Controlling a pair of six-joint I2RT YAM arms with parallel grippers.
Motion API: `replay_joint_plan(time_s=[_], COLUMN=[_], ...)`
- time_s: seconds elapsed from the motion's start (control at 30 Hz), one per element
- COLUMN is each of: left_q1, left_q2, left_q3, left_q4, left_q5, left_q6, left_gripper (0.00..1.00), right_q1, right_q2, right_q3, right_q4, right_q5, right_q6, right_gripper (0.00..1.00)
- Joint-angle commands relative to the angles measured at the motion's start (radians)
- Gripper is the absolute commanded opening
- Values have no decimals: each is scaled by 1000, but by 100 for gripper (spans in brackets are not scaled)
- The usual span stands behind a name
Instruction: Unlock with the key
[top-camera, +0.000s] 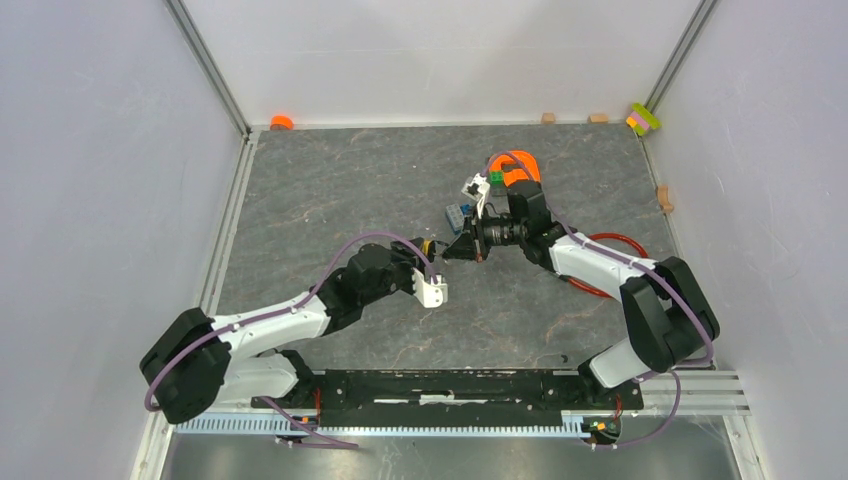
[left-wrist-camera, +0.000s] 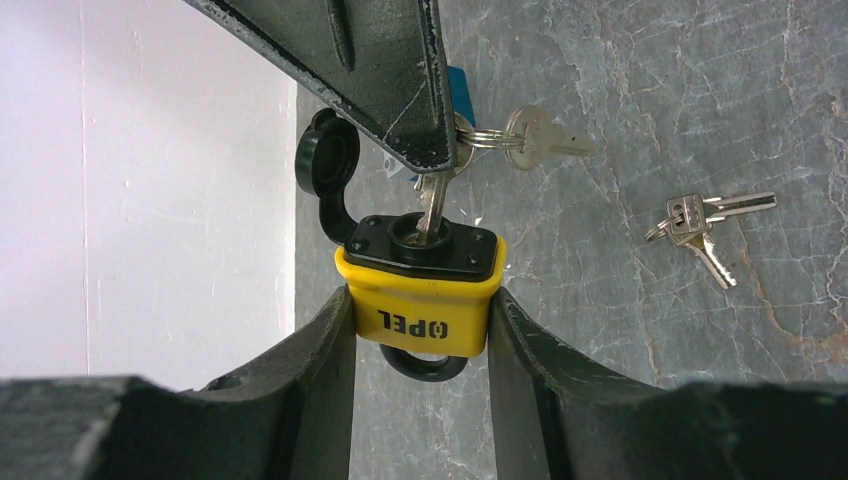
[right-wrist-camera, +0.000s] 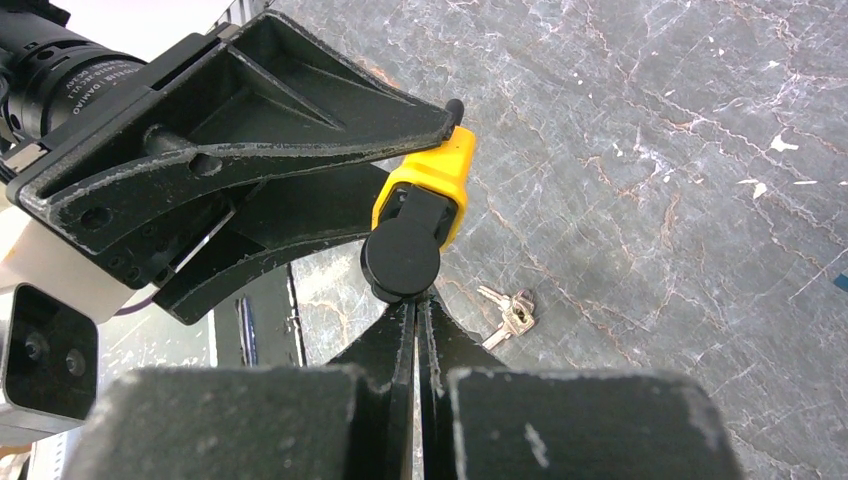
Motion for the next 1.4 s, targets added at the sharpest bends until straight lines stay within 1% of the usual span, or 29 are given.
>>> replay_joint_plan(time_s=[0.0,0.17,0.53,0.87,1.0,1.07,1.13,1.27,1.37], left_q1=[-21,-33,-51,-59,-59,-59,-60,-63,-63], left_q2=[0,11,38,70,80,86,95,104,107], left_q3=[22,23,38,67,75,82,87,90,87], left_q4=[93,93,86,61,60,61,61,59,64], left_q5=[5,-8,-32,-42,-49,-49,-77,-75,-75], left_q6=[58,74,98,73,80,76,72,65,44], left_gripper=[2,2,2,2,2,2,2,2,2], right_q1=[10,12,18,36,39,41,44,47,46], right_q2=[18,30,42,31,41,46,49,63,69], right_q3=[41,65,95,124,139,142,139,133,95], right_q4=[-1,-42,-60,-107,-116,-108,-84,-37,71], right_q5=[25,45,56,110,121,118,112,79,26], right_q6=[-4,-24,-12,-13,14,34,62,117,220], right_gripper=[0,0,0,0,0,0,0,0,0])
